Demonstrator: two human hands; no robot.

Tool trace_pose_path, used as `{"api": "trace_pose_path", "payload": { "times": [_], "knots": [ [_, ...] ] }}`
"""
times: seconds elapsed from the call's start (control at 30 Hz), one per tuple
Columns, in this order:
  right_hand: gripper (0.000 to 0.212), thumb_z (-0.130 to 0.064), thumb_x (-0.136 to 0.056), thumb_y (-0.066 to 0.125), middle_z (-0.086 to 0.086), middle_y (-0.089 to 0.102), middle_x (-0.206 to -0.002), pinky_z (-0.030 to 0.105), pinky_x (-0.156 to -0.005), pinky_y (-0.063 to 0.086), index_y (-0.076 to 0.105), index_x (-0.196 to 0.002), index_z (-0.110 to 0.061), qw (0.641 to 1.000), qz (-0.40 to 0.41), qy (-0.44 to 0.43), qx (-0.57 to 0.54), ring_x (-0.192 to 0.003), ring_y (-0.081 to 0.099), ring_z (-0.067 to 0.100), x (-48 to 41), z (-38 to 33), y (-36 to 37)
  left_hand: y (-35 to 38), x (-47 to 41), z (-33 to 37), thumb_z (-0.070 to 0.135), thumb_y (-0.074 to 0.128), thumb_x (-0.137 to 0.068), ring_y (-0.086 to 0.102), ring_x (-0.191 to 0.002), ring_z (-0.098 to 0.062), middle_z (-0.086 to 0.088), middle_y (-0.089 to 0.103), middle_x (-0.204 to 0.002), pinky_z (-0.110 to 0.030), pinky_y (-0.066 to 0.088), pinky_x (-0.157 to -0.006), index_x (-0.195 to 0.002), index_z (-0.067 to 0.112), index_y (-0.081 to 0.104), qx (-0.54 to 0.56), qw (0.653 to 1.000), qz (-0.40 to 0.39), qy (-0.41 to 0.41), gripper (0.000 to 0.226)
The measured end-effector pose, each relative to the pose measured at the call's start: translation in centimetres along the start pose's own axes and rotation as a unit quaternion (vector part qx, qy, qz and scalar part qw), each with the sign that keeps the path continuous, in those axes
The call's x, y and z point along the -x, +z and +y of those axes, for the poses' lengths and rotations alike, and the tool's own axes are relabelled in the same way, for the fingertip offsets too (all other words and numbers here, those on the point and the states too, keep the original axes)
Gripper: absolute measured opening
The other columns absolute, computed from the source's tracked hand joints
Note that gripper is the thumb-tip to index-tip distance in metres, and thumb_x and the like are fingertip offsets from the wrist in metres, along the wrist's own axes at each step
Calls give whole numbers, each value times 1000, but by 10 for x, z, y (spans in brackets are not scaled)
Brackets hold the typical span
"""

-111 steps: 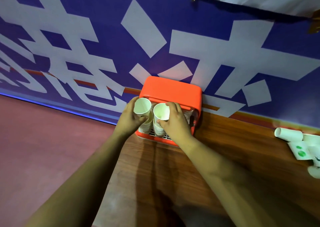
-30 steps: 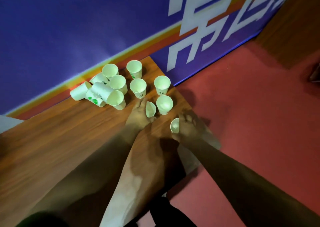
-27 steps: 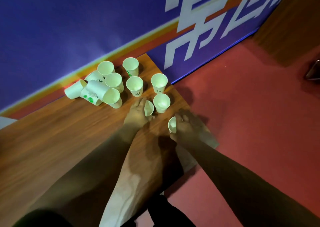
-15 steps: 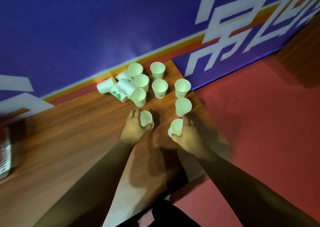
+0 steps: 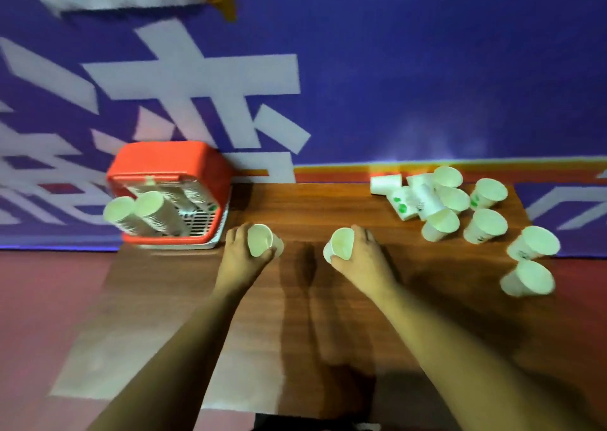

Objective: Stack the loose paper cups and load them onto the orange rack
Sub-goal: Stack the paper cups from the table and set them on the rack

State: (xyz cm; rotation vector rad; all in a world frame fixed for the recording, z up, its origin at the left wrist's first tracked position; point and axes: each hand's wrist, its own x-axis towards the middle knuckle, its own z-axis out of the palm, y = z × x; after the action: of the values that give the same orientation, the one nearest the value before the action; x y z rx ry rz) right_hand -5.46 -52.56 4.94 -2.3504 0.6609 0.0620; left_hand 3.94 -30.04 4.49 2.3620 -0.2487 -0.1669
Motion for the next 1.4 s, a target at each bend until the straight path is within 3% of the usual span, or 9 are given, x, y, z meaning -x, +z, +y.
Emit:
{"api": "trace_pose_path", "payload": {
  "times": [0.2, 0.4, 0.57, 0.7, 1.03, 1.13, 1.23, 1.3, 1.4],
  "knots": [
    [80, -38, -76, 76, 6, 45, -141, 33, -94, 49, 35, -141, -16, 998, -8, -54, -4, -125, 49, 26, -15, -115, 76, -85, -33, -91, 27, 81, -77, 42, -125, -30, -14, 36, -135, -30, 35, -100, -137, 15, 45, 23, 996, 64, -62, 72],
    [77, -39, -75, 77, 4, 48, -137, 31, -89, 49, 38, -138, -17, 998, -8, -55, -5, -121, 51, 24, -24, -180, 135, -118, -78, -145, 24, 81, -78, 41, -129, -33, -17, 39, -138, -34, 34, -104, -141, 9, 42, 31, 993, 92, -69, 76],
    [77, -39, -77, 76, 2, 46, -138, 30, -87, 46, 36, -140, -19, 1000, -13, -24, 5, -121, 50, 23, -31, -194, 150, -104, -108, -160, 22, 81, -78, 38, -134, -35, -19, 38, -146, -43, 36, -108, -147, 5, 32, 13, 997, 65, -43, 86],
    [75, -38, -75, 76, 4, 48, -134, 31, -87, 46, 39, -137, -18, 1000, 5, -20, -1, -118, 50, 23, -40, -189, 150, -89, -124, -169, 22, 80, -78, 44, -128, -41, -22, 43, -139, -48, 40, -105, -141, -1, 37, -11, 997, 51, -50, 79],
    [79, -37, -76, 78, 0, 46, -135, 25, -81, 44, 34, -140, -23, 1000, -20, 1, -22, -120, 47, 19, -69, -202, 165, -69, -146, -183, 11, 75, -80, 51, -120, -42, -25, 52, -132, -43, 43, -97, -141, -2, 37, -25, 995, -42, -88, 73],
    [74, -31, -72, 80, 1, 48, -129, 28, -83, 45, 42, -134, -20, 998, -17, -30, -54, -115, 49, 20, -79, -209, 170, -73, -138, -188, 10, 75, -79, 50, -124, -38, -24, 52, -135, -40, 40, -103, -140, -3, 40, 10, 997, -33, -64, 72],
    [76, -29, -70, 82, 3, 45, -129, 27, -86, 44, 45, -136, -20, 996, -6, -58, -65, -113, 49, 20, -88, -220, 173, -81, -119, -189, 4, 63, -88, 46, -131, -31, -17, 49, -141, -36, 39, -106, -140, 1, 42, 19, 1000, -8, -11, 56],
    [78, -26, -70, 82, 4, 45, -132, 23, -86, 40, 45, -138, -19, 994, -10, -78, -77, -114, 49, 18, -94, -229, 177, -87, -111, -192, 0, 57, -90, 50, -123, -27, -13, 54, -133, -31, 41, -101, -135, 3, 47, 41, 999, 18, 17, 46],
    [78, -22, -69, 83, 1, 47, -133, 26, -91, 44, 45, -138, -19, 987, -47, -114, -99, -117, 50, 17, -101, -241, 189, -94, -108, -201, 3, 53, -93, 56, -110, -21, -6, 58, -119, -37, 48, -94, -125, 9, 55, 78, 996, 48, 0, 32]
  ]
}}
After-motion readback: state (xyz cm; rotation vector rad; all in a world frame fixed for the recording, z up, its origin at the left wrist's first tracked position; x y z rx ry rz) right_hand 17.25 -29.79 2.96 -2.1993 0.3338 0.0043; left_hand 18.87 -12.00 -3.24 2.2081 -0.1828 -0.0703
